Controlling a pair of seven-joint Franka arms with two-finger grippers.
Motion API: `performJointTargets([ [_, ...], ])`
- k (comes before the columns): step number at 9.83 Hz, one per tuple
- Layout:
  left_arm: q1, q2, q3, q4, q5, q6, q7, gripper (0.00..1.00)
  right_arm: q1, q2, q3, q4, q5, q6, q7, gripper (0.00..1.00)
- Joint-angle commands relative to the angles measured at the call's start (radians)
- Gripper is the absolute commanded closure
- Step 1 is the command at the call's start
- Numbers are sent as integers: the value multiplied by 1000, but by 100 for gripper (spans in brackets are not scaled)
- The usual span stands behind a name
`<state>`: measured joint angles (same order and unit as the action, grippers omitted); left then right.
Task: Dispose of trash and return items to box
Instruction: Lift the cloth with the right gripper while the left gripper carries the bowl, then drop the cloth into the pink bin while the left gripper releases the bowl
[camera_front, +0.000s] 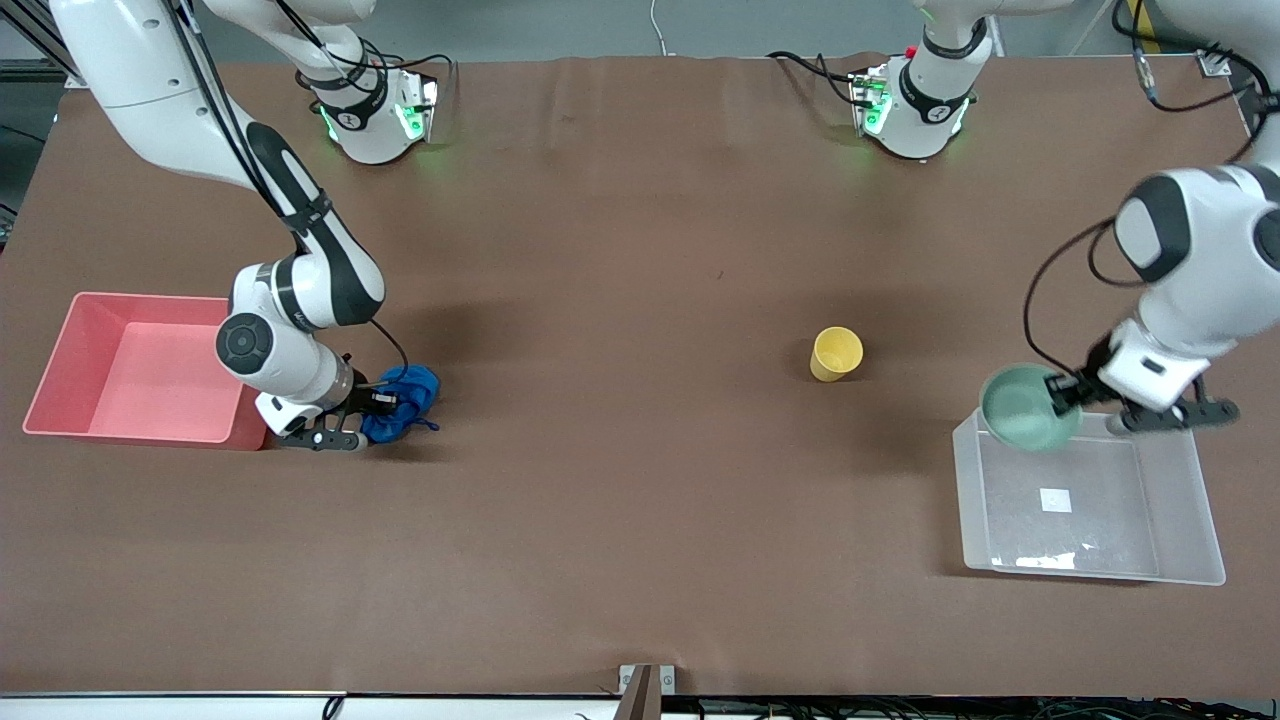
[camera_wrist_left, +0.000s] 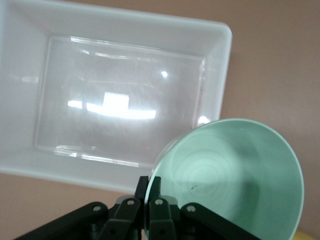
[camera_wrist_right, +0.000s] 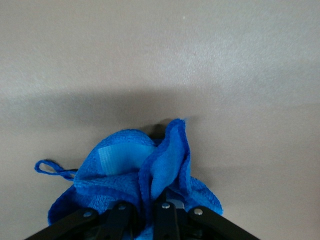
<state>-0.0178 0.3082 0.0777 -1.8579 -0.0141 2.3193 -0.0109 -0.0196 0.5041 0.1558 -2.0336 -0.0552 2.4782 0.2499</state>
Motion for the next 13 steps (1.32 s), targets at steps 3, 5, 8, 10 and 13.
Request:
performJointTargets([
  [3,35,409,33,376,-119,-26,125,99,-55,-64,54,405,-5,-657,69,100],
  [5,32,443,65,378,-124,-15,156,97,-83,-79,-13,626,-3,-978,-138,100],
  [8,35,443,66,294,-124,14,180,86,-82,-111,-270,696,-29,-1067,-519,100],
  [10,36,425,68,259,-118,3,199,58,-95,-110,-384,563,-44,-840,-723,99],
  [13,33,262,70,263,-107,-130,200,10,-126,-108,-410,267,-25,-476,-788,99],
])
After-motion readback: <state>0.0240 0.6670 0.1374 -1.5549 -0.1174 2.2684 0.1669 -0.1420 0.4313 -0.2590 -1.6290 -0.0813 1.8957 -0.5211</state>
